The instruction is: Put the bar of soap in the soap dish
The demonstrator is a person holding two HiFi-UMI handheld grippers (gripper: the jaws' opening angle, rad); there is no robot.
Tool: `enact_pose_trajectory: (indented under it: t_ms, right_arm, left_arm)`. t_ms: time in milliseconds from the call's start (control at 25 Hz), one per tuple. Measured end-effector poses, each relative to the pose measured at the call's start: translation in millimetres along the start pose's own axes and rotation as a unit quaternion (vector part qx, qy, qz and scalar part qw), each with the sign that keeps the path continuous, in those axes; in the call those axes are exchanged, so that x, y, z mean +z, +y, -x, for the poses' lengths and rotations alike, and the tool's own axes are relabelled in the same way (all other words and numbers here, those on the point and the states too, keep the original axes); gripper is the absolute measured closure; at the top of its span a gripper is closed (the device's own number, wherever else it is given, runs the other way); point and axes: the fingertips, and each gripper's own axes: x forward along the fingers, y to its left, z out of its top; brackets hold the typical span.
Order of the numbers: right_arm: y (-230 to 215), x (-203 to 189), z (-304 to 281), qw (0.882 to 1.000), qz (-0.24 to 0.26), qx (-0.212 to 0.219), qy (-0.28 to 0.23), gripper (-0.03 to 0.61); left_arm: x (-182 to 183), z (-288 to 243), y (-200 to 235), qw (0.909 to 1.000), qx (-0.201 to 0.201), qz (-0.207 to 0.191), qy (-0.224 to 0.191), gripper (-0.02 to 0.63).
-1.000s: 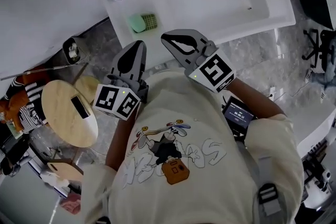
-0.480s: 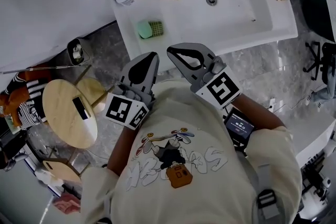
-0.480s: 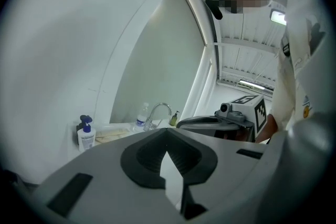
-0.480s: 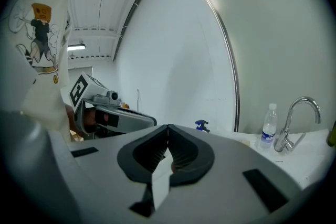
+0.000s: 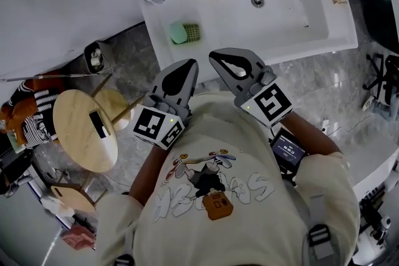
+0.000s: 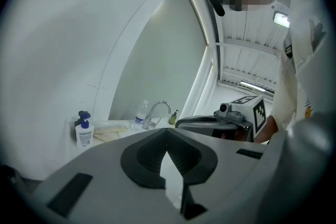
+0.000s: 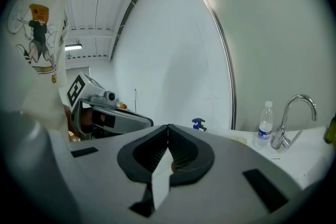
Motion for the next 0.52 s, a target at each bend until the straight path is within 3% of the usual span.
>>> enact_pose_trajectory:
  t_ms: [520]
  right_arm:
    - [-11.0,-7.0,-5.6,0.999,-0.024,-0.011,0.018,0.571]
  left_arm:
    - [1.4,-6.2,2.6,1.0,-0.005,-0.006,0.003,0.606]
